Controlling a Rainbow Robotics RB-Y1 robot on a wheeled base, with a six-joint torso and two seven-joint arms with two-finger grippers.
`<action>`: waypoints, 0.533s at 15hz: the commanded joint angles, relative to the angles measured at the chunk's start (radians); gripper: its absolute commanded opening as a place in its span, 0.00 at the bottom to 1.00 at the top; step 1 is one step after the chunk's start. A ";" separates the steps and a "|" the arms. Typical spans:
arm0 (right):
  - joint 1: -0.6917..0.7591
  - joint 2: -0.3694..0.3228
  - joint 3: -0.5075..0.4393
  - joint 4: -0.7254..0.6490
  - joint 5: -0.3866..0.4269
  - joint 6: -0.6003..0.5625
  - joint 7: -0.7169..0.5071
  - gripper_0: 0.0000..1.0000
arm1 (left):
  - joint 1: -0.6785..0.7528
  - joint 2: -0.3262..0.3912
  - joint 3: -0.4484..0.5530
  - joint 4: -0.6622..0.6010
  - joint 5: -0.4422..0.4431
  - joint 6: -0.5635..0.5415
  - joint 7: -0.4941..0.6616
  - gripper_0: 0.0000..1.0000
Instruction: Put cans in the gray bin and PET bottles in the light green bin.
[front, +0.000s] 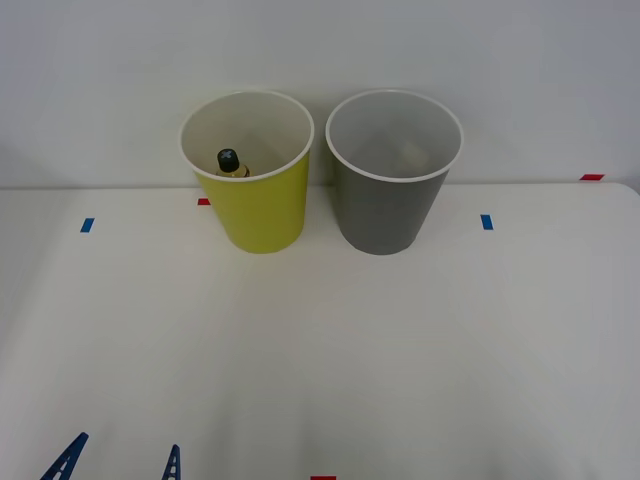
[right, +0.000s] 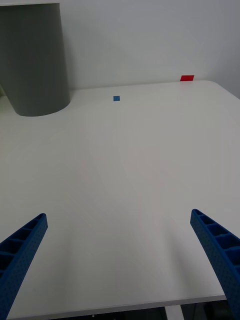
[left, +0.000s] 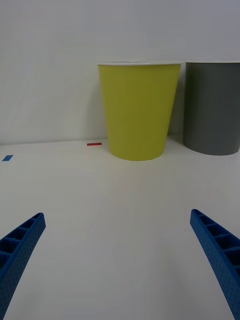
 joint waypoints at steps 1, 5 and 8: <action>0.000 0.000 0.000 0.000 0.000 0.000 0.000 1.00 | 0.000 0.000 0.000 0.000 0.000 0.000 0.000 1.00; 0.000 0.000 0.000 0.000 0.000 0.000 0.000 1.00 | 0.000 0.000 0.000 0.000 0.000 0.000 0.000 1.00; 0.000 0.000 0.000 0.000 0.000 0.000 0.000 1.00 | 0.000 0.000 0.000 0.000 0.000 0.000 0.000 1.00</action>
